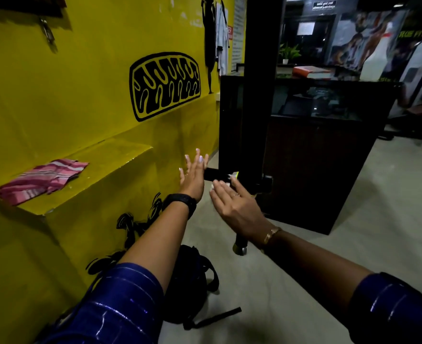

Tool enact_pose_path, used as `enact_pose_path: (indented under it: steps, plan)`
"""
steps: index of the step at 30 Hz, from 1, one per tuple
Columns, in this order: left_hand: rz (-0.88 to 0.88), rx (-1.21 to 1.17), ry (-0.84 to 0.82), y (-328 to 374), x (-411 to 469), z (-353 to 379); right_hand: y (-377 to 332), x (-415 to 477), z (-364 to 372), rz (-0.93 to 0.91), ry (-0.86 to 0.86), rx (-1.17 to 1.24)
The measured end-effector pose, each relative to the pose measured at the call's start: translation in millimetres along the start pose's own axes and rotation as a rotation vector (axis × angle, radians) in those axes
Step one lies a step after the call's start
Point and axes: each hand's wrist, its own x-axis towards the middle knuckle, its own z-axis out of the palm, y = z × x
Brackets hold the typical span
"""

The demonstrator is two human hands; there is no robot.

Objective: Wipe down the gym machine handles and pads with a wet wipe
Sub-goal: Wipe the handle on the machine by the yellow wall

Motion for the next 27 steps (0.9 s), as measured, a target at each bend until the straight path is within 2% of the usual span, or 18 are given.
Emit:
enact_pose_path:
  steps: [2,4,6,8,10,15,19,21,23,27]
  plan:
    - [-0.058,-0.234,-0.001,1.1,3.9,-1.9,10.1,19.2,-1.5,0.027,0.052,0.000]
    - [-0.153,-0.619,0.048,5.6,5.7,-5.3,15.3,30.0,1.3,0.037,0.052,0.003]
    - [-0.245,-0.927,0.101,10.7,4.7,-9.6,12.3,30.9,6.9,-0.020,0.044,0.018]
    - [-0.288,-1.086,0.122,10.7,4.0,-12.1,5.2,30.3,12.7,-0.139,0.041,0.030]
    - [-0.304,-1.168,0.136,7.8,5.1,-12.2,3.8,39.9,13.5,-0.204,0.081,0.052]
    - [-0.330,-1.256,0.177,3.9,7.0,-14.1,4.3,56.9,12.4,-0.023,0.040,0.077]
    - [-0.333,-1.259,0.182,-2.8,8.4,-19.1,-7.9,39.1,24.8,-0.233,0.052,0.097]
    - [-0.328,-1.282,0.198,-3.5,9.5,-22.1,-4.1,45.2,23.2,-0.248,0.118,0.129]
    - [-0.336,-1.296,0.206,-6.3,12.0,-24.3,3.8,58.4,19.2,-0.145,0.157,0.169]
    - [-0.362,-1.297,0.178,-11.5,13.1,-25.0,5.7,75.9,16.6,0.070,0.098,0.207]
